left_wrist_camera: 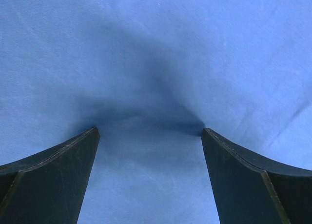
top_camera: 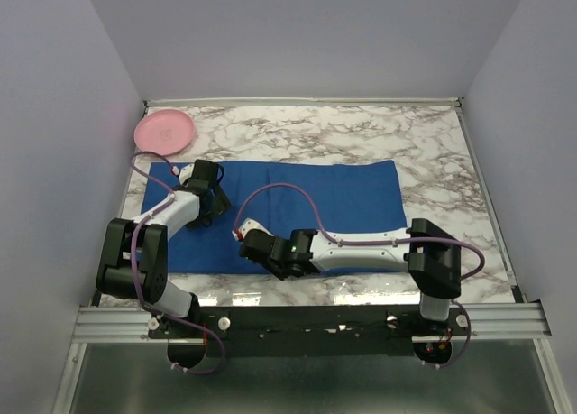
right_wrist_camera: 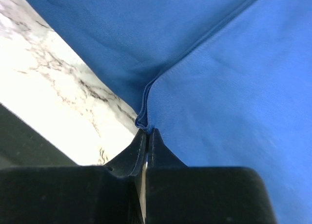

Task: Open and lay out the surgical kit
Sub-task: Open the surgical kit at the center of the board.

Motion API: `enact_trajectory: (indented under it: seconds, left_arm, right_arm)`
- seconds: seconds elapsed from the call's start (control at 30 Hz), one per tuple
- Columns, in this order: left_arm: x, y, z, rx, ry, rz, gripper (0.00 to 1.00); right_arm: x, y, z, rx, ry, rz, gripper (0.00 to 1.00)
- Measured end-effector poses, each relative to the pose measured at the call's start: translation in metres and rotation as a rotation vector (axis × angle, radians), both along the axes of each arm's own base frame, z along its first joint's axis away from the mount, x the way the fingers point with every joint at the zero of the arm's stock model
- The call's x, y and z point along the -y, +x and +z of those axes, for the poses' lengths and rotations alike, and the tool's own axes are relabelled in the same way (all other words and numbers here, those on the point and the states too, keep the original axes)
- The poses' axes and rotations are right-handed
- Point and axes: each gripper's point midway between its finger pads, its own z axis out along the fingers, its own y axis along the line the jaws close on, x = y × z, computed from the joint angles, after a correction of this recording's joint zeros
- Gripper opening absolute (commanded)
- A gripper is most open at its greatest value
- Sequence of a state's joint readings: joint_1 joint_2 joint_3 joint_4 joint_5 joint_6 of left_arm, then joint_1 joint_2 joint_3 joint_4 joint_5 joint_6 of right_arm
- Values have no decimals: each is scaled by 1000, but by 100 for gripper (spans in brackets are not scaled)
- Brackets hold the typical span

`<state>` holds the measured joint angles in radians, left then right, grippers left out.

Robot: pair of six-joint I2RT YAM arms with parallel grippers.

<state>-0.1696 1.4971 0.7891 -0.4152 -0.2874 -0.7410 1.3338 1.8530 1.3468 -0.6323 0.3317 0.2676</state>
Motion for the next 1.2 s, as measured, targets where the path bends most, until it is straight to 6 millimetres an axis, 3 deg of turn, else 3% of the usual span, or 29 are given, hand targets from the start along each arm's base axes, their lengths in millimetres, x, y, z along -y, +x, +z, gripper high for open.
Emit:
enact_trajectory:
  seconds: [0.2,0.33,0.5,0.63,0.67,0.73,0.8,0.93,0.97,1.03,1.2]
  left_arm:
    - [-6,1,-1,-14,4,15,97]
    - [-13,2,-1,-17,5,31,96]
    - [-20,0,0,-28,7,42,97]
    - [-25,-8,3,-52,24,22,97]
    - [-26,-10,5,-53,27,18,97]
    - [-27,-12,14,-41,33,3,97]
    - [-28,-12,28,0,38,-12,98]
    - [-28,-8,56,91,48,-44,98]
    - [-29,-8,62,112,52,-53,98]
    - [-29,-7,74,149,58,-67,98]
    - [-30,-10,94,222,71,-94,98]
  right_arm:
    - [4,1,14,7,6,1,1]
    - [16,15,17,41,-22,-44,1]
    - [65,62,44,117,-14,-216,1]
    - [156,118,62,194,-39,-486,1]
    - [188,130,63,211,-67,-574,1]
    - [226,140,65,230,-100,-673,1]
    - [285,150,69,257,-140,-839,1]
    - [382,149,85,315,-201,-1121,1]
    - [417,143,95,343,-215,-1224,1]
    - [466,130,115,405,-233,-1383,1]
    - [546,107,142,479,-326,-1643,1]
